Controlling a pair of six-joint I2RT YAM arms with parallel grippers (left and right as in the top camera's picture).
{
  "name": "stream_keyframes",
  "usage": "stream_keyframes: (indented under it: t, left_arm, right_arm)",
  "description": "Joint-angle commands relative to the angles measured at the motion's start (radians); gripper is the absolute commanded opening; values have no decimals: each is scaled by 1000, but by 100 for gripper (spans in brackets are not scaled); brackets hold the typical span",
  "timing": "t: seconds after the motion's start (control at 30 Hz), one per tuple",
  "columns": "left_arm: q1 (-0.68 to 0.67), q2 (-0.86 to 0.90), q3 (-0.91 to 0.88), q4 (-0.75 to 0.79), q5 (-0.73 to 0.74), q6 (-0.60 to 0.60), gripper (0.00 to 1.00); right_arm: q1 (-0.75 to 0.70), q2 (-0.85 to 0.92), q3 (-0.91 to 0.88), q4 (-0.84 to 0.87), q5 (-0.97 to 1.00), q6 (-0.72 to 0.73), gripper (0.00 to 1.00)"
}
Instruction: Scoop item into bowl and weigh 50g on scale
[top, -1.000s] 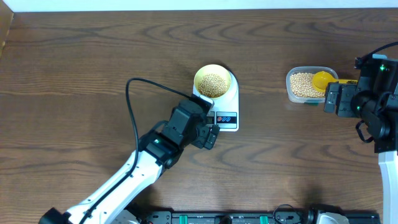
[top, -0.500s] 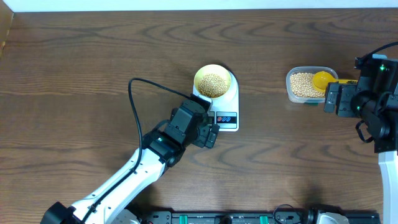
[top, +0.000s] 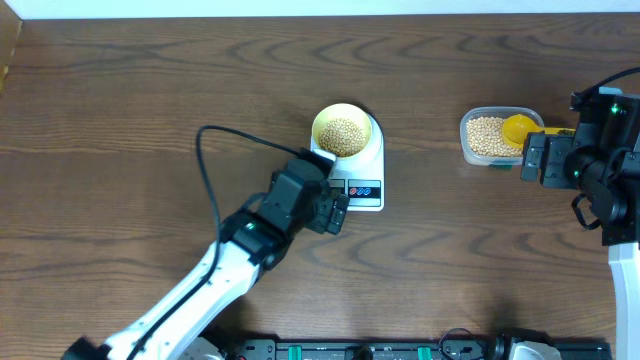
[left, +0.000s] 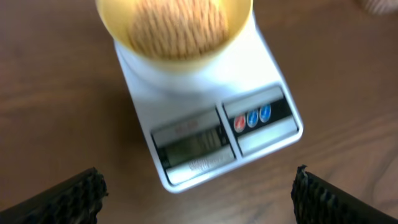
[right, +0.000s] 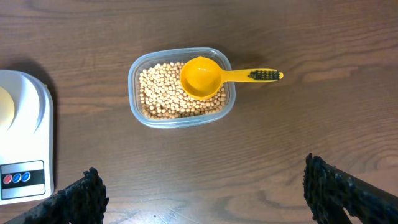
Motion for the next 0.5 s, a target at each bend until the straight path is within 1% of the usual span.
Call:
stream_keyframes:
  t: [0.0,0.27,0.33,0.47]
  left_arm:
    - [36,-116,-66,44,-5,50,98]
    - [164,-462,-362,280,-3,50,98]
    - [202,-558,-424,318,-3,54,98]
    - [262,-694,-481,327,-3,71,98]
  right_arm:
    - [3,-3,15,-1,11,13,99]
    - [3,-2,15,-1,11,13,99]
    - [3,-2,15,-1,11,13,99]
    - [3,-2,15,-1,11,13,99]
